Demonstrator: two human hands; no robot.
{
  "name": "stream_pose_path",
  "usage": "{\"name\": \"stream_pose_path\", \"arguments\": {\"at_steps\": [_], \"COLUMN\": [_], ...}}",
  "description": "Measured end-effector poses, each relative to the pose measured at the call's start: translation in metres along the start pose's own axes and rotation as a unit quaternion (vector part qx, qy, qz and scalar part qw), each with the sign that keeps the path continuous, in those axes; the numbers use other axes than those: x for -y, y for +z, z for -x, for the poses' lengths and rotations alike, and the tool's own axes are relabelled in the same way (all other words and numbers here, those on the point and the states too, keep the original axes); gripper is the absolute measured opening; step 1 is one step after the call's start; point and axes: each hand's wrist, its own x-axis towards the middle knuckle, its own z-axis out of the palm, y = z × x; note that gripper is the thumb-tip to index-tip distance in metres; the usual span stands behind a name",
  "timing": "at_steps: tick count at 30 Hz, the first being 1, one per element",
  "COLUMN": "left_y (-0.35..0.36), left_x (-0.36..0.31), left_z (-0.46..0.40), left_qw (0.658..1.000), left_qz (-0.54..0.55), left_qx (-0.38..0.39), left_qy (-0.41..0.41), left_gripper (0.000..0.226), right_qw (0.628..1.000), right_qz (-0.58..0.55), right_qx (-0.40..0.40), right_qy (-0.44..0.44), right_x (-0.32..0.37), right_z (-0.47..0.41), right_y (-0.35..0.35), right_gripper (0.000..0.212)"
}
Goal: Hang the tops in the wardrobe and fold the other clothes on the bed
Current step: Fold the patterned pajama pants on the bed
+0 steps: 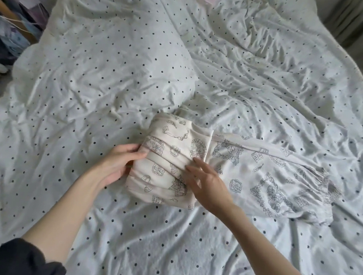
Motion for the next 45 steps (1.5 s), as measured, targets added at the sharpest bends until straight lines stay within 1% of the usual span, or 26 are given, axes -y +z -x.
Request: {"name": "stream_pose_path", "arguments": {"at_steps": [2,4,5,7,10,12,14,15,16,17,18,20,21,22,23,25,26,27,30,32,33,35,37,39,42,45], "left_y": [0.011,0.028,0.041,0.069,0.127,0.167,0.197,0.205,0.211,0.21,0.203,0.188,0.18,0.174,0.17,0.168,0.168,0.168,0.168,0.17,0.171,0.177,0.188,0.204,0.241,0.287], "left_x": [-0.016,-0.033,-0.042,-0.054,-0.057,-0.049,-0.034,-0.027,-0.019,-0.015,-0.011,-0.003,0.002,0.006,0.01,0.016,0.019,0.02,0.02,0.017,0.014,0.008,0.0,-0.01,-0.024,-0.027], "left_z": [0.016,0.031,0.038,0.047,0.049,0.048,0.045,0.043,0.04,0.036,0.032,0.021,0.017,0.014,0.012,0.011,0.01,0.008,0.002,0.004,0.006,0.009,0.015,0.019,0.027,0.033], "left_qw": [1.0,0.999,0.998,0.996,0.99,0.978,0.955,0.945,0.941,0.946,0.951,0.948,0.947,0.951,0.96,0.978,0.981,0.982,0.986,0.987,0.986,0.985,0.984,0.979,0.968,0.947], "left_qz": [-0.017,-0.026,-0.026,-0.036,-0.086,-0.144,-0.211,-0.241,-0.264,-0.274,-0.281,-0.295,-0.292,-0.284,-0.264,-0.204,-0.19,-0.185,-0.155,-0.142,-0.147,-0.161,-0.177,-0.201,-0.235,-0.275], "left_qx": [0.014,0.038,0.051,0.076,0.097,0.143,0.209,0.221,0.206,0.16,0.095,-0.041,-0.083,-0.094,-0.08,-0.026,-0.007,0.002,0.009,0.02,0.018,0.015,0.013,0.019,0.051,0.123], "left_qy": [0.012,0.024,0.027,0.033,0.047,0.043,0.024,0.027,0.04,0.064,0.086,0.109,0.102,0.081,0.05,-0.011,-0.03,-0.037,-0.055,-0.073,-0.074,-0.054,-0.023,0.015,0.072,0.112], "left_gripper": [0.021,0.023,0.025,0.028,0.031,0.039,0.043,0.042,0.038,0.032,0.027,0.023,0.025,0.027,0.024,0.009,0.004,0.004,0.016,0.021,0.023,0.029,0.037,0.033,0.028,0.028], "right_qw": [0.997,0.983,0.968,0.925,0.842,0.807,0.797,0.807,0.822,0.844,0.868,0.914,0.931,0.945,0.956,0.973,0.978,0.983,0.987,0.989,0.99,0.987,0.969,0.939,0.867,0.795], "right_qz": [-0.067,-0.155,-0.215,-0.339,-0.489,-0.533,-0.536,-0.513,-0.475,-0.423,-0.363,-0.233,-0.178,-0.137,-0.101,-0.032,-0.006,0.012,0.045,0.035,0.013,-0.071,-0.18,-0.271,-0.406,-0.503], "right_qx": [0.004,-0.001,-0.005,-0.01,-0.025,-0.06,-0.105,-0.125,-0.148,-0.17,-0.194,-0.243,-0.256,-0.257,-0.25,-0.22,-0.196,-0.17,-0.093,-0.075,-0.074,-0.083,-0.1,-0.139,-0.201,-0.246], "right_qy": [0.045,0.097,0.125,0.172,0.228,0.248,0.259,0.266,0.277,0.283,0.277,0.228,0.187,0.147,0.112,0.066,0.063,0.074,0.122,0.122,0.116,0.116,0.133,0.157,0.207,0.236], "right_x": [0.001,0.0,-0.002,-0.008,-0.02,-0.033,-0.049,-0.055,-0.064,-0.071,-0.075,-0.077,-0.076,-0.074,-0.072,-0.069,-0.069,-0.069,-0.076,-0.08,-0.081,-0.084,-0.088,-0.093,-0.106,-0.124], "right_z": [0.001,0.004,0.007,0.015,0.029,0.039,0.049,0.053,0.059,0.062,0.065,0.071,0.072,0.073,0.073,0.071,0.07,0.069,0.065,0.064,0.063,0.064,0.07,0.078,0.094,0.11], "right_y": [-0.011,-0.026,-0.035,-0.054,-0.083,-0.099,-0.109,-0.109,-0.108,-0.105,-0.1,-0.091,-0.086,-0.08,-0.075,-0.065,-0.06,-0.056,-0.05,-0.051,-0.053,-0.059,-0.071,-0.085,-0.108,-0.13], "right_gripper": [0.035,0.034,0.033,0.033,0.028,0.025,0.024,0.024,0.027,0.033,0.038,0.037,0.035,0.032,0.032,0.036,0.039,0.043,0.051,0.051,0.05,0.047,0.04,0.032,0.028,0.027]}}
